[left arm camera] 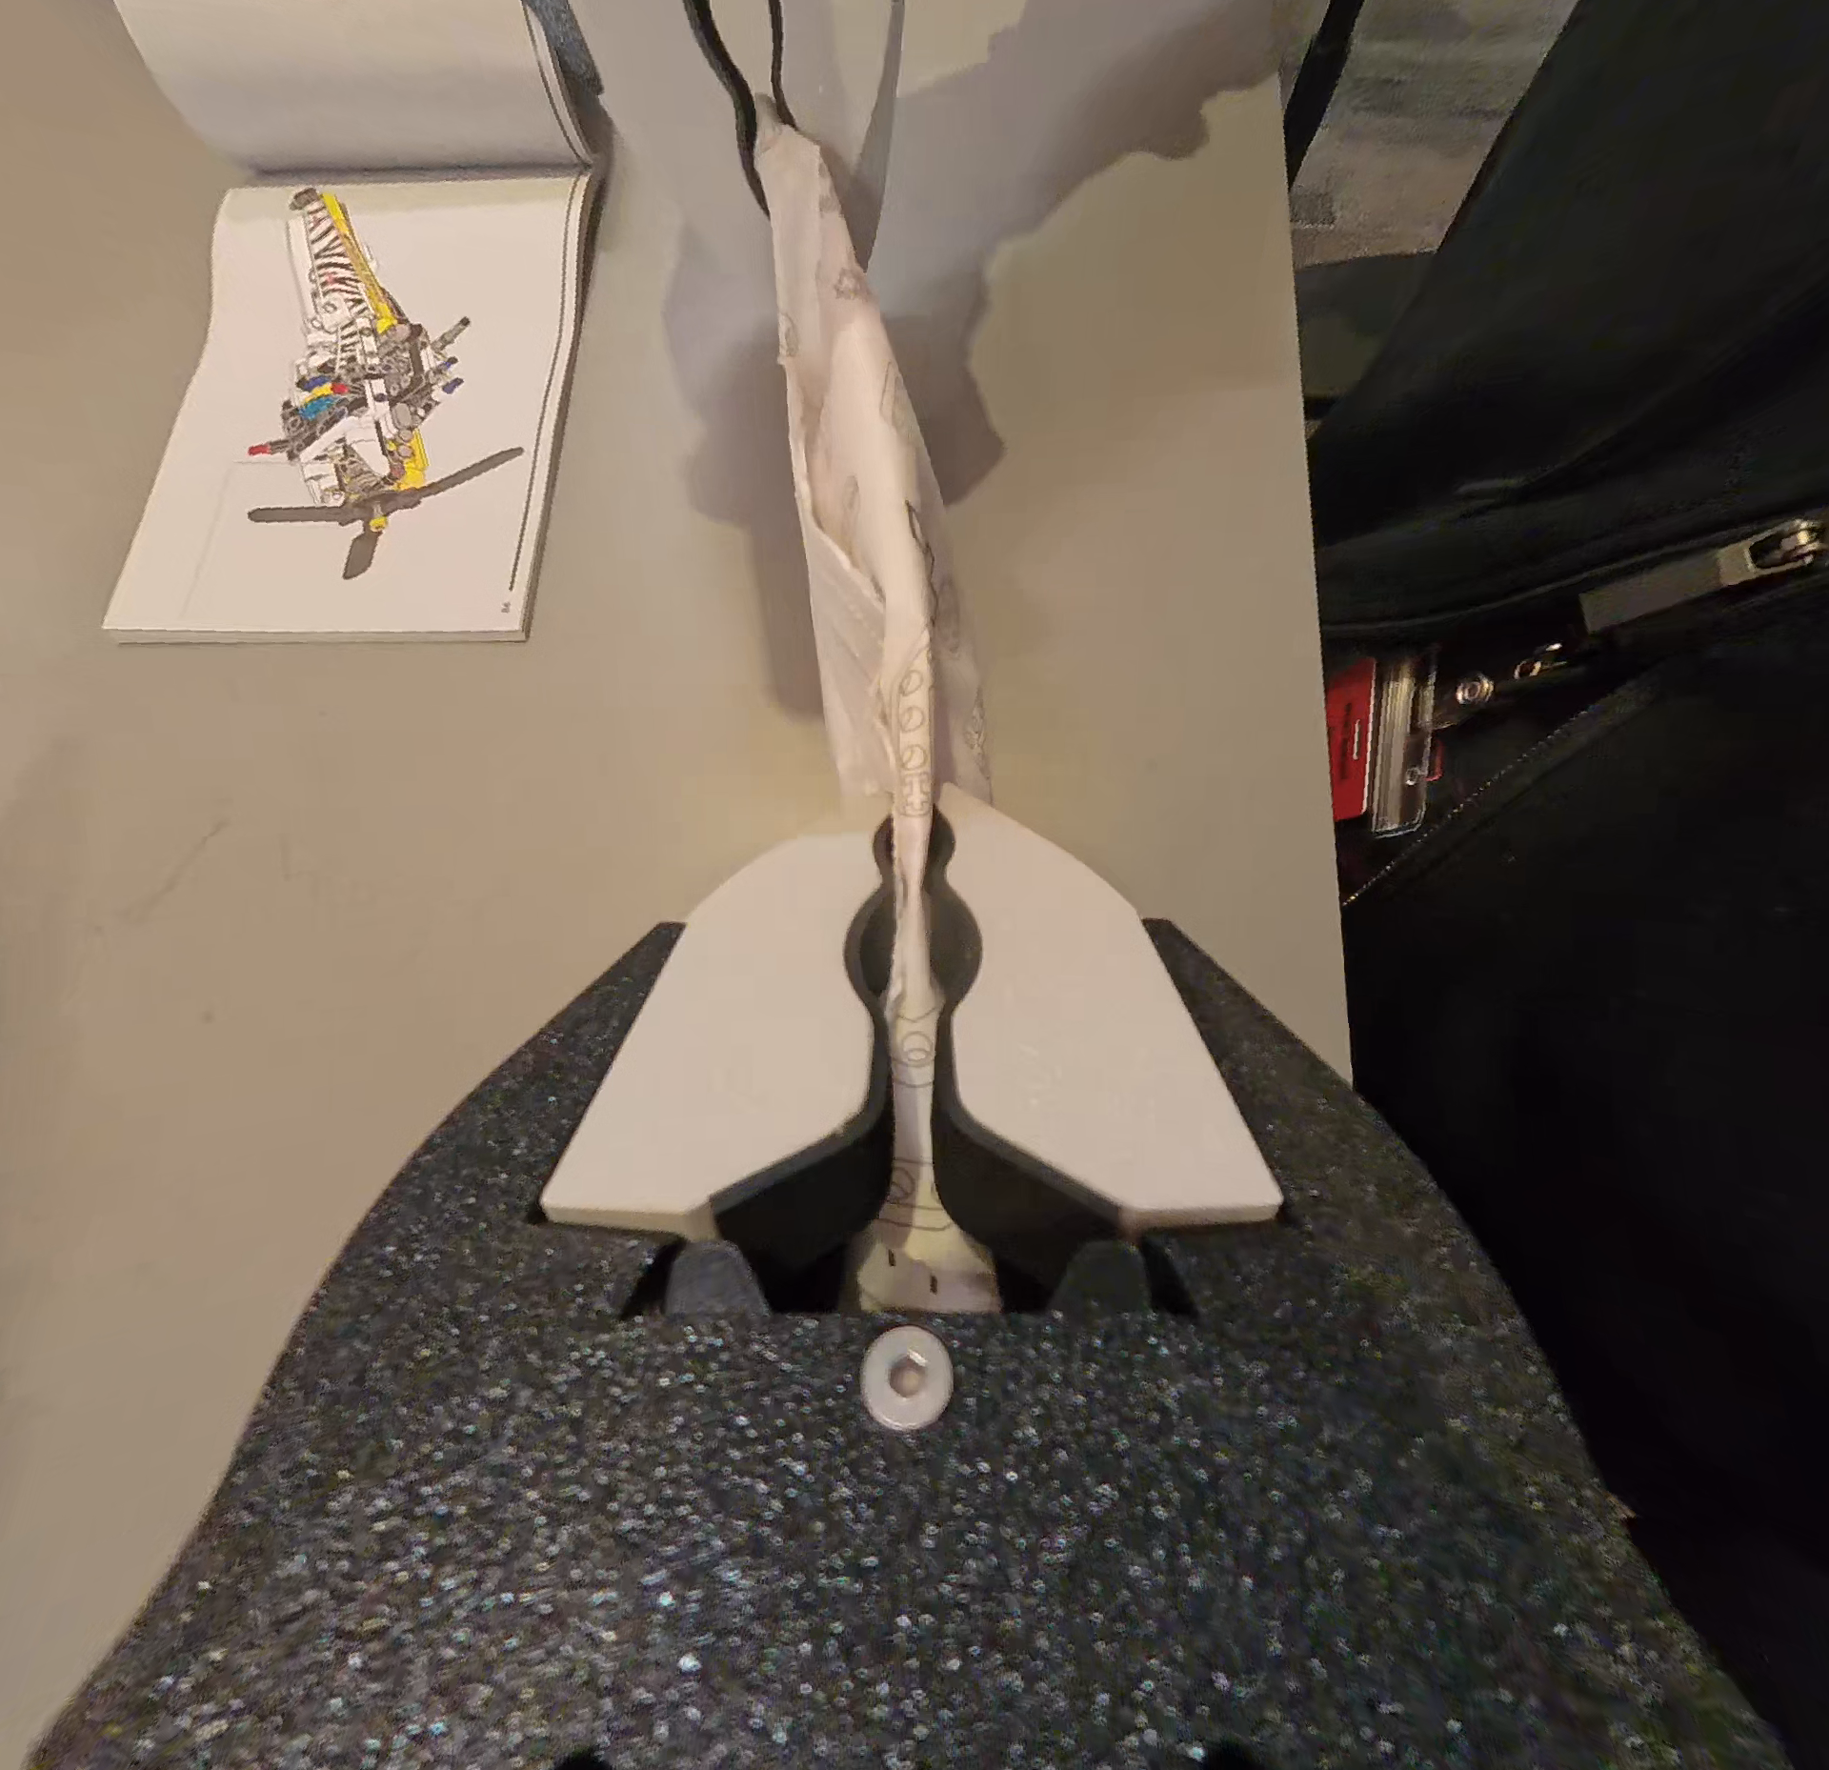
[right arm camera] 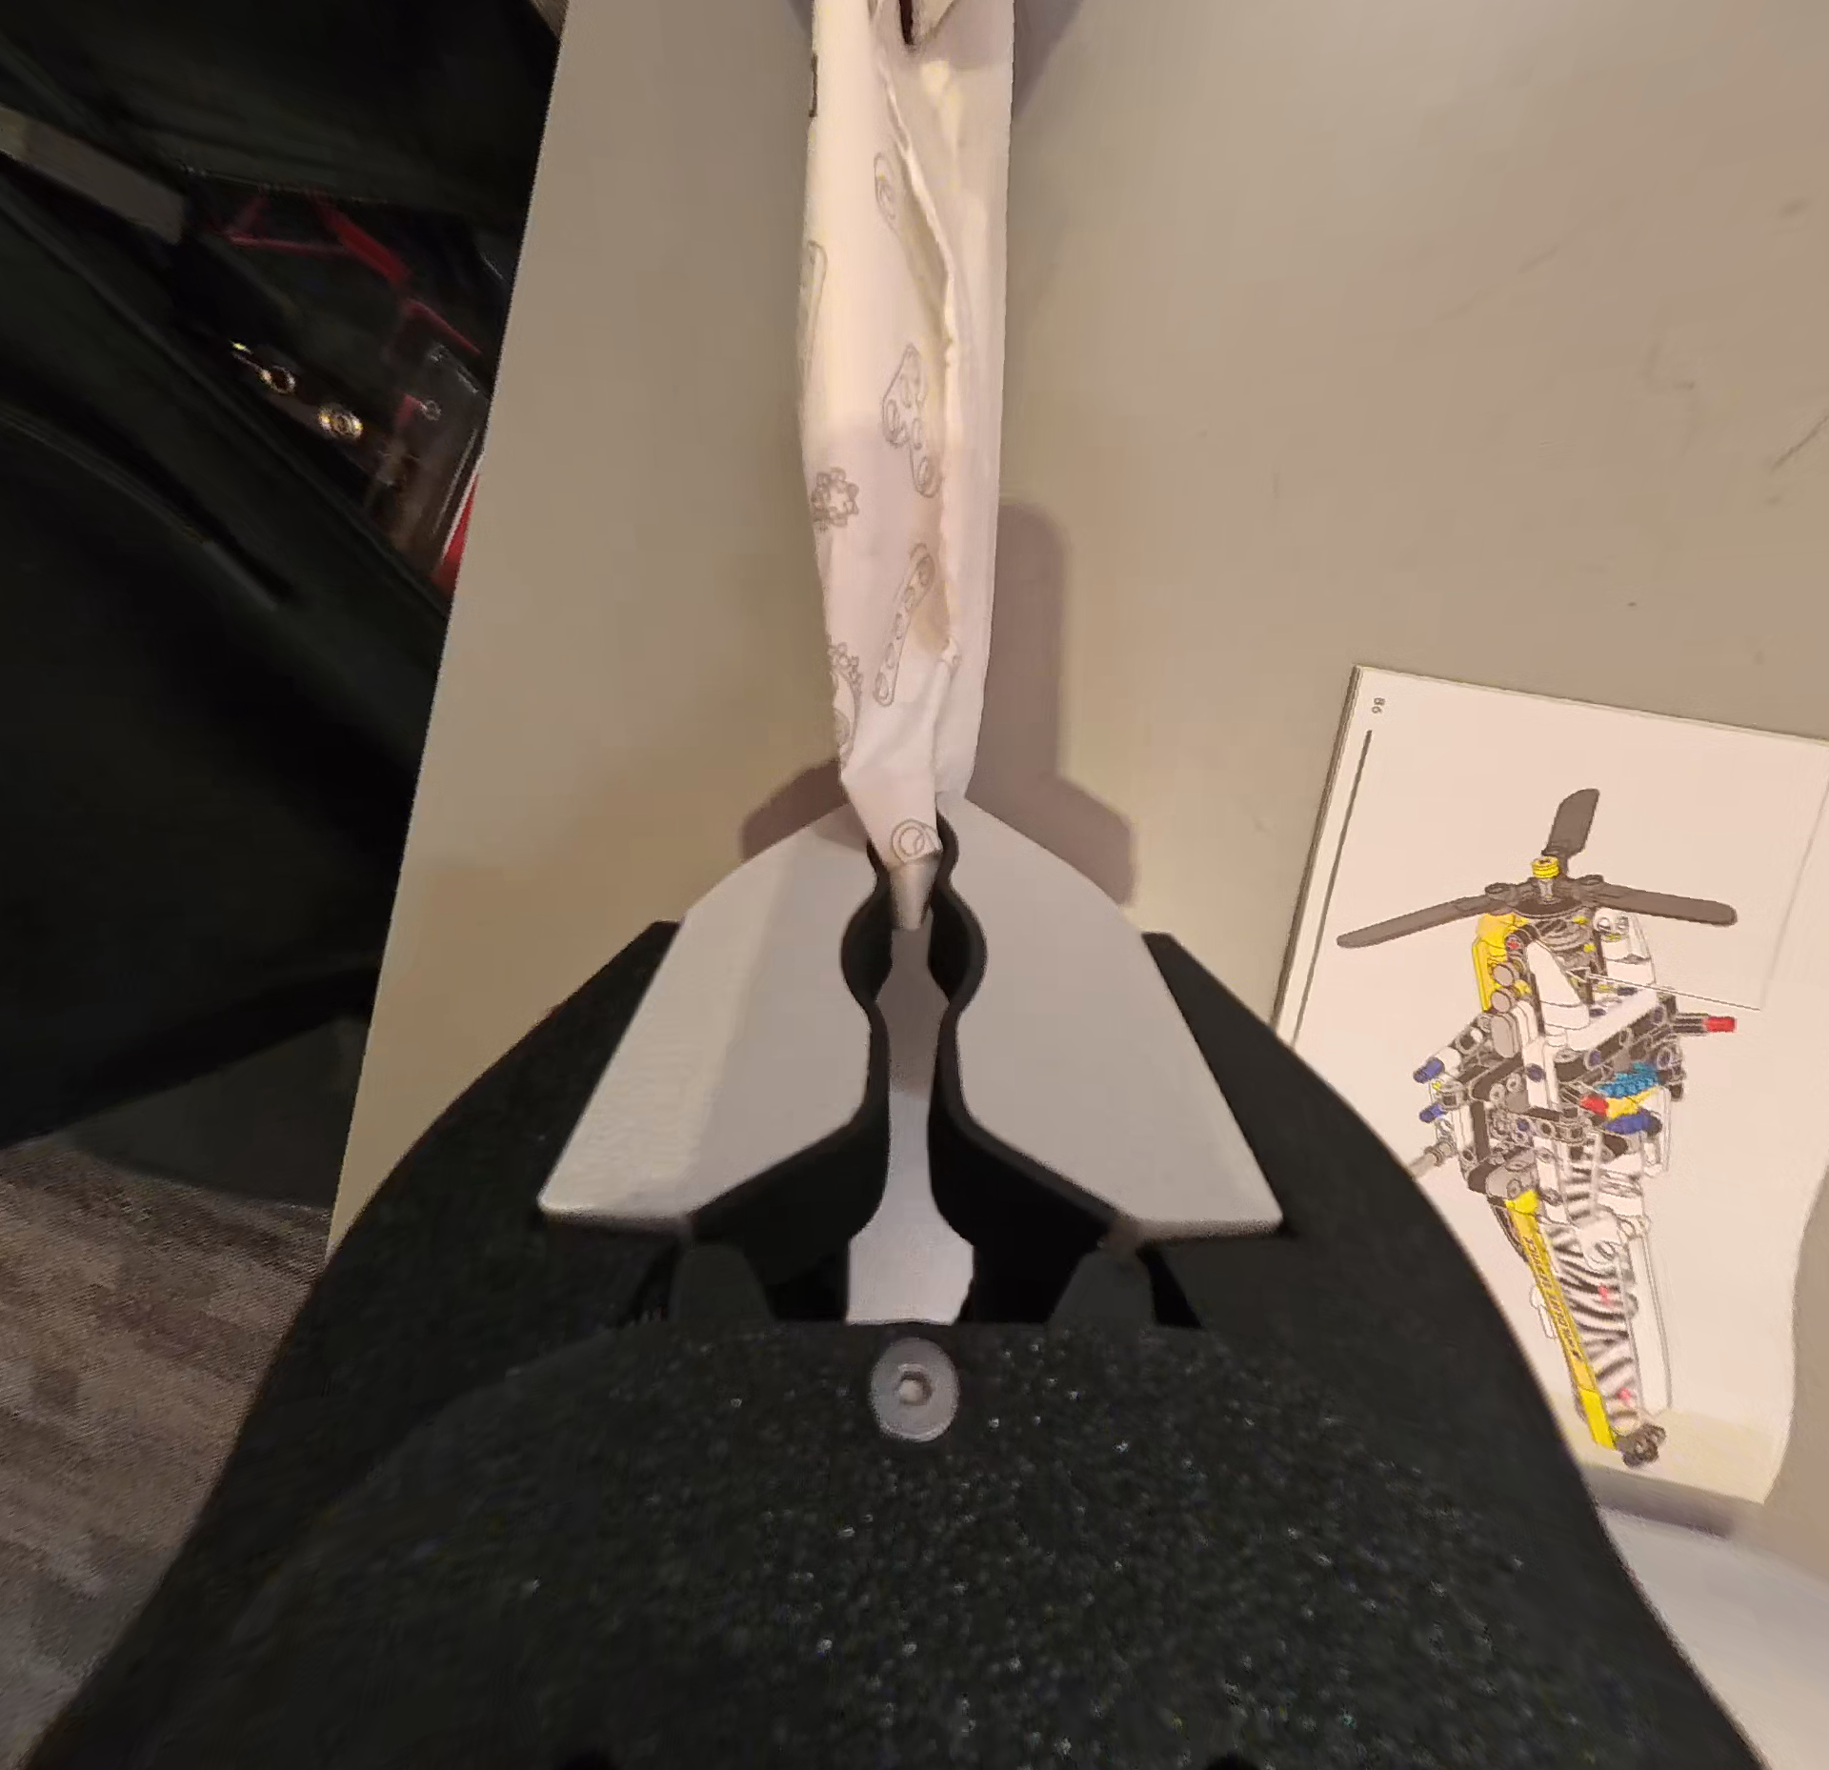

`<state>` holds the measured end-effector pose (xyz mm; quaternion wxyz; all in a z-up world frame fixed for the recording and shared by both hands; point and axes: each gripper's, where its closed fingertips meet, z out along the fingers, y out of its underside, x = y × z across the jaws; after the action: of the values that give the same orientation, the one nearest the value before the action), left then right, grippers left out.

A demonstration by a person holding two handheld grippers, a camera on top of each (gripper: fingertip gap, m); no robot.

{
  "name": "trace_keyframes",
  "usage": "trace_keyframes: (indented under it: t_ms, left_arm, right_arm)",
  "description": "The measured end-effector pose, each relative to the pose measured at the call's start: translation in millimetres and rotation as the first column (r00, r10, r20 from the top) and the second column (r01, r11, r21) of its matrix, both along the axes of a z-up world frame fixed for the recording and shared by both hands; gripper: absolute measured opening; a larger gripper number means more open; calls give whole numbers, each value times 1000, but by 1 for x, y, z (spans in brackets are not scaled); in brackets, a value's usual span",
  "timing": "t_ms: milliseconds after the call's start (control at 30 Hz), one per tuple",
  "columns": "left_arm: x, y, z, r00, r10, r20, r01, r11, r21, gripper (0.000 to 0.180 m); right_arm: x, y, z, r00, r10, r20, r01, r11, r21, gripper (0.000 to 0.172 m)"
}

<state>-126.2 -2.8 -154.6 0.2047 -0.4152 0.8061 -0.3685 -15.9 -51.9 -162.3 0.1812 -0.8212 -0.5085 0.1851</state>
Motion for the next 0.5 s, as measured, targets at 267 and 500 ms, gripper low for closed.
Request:
trace_keyframes:
  t_ms: [267,500]
  left_arm:
    - [5,-4,1,1000,-5,-1,5,1000,15,2]
    - [7,-5,0,999,32,12,-32,999,8,8]
  right_arm:
    - [-26,11,25,996,61,68,-69,990,120,61]
    - [-62,26,10,993,97,60,-99,994,42,6]
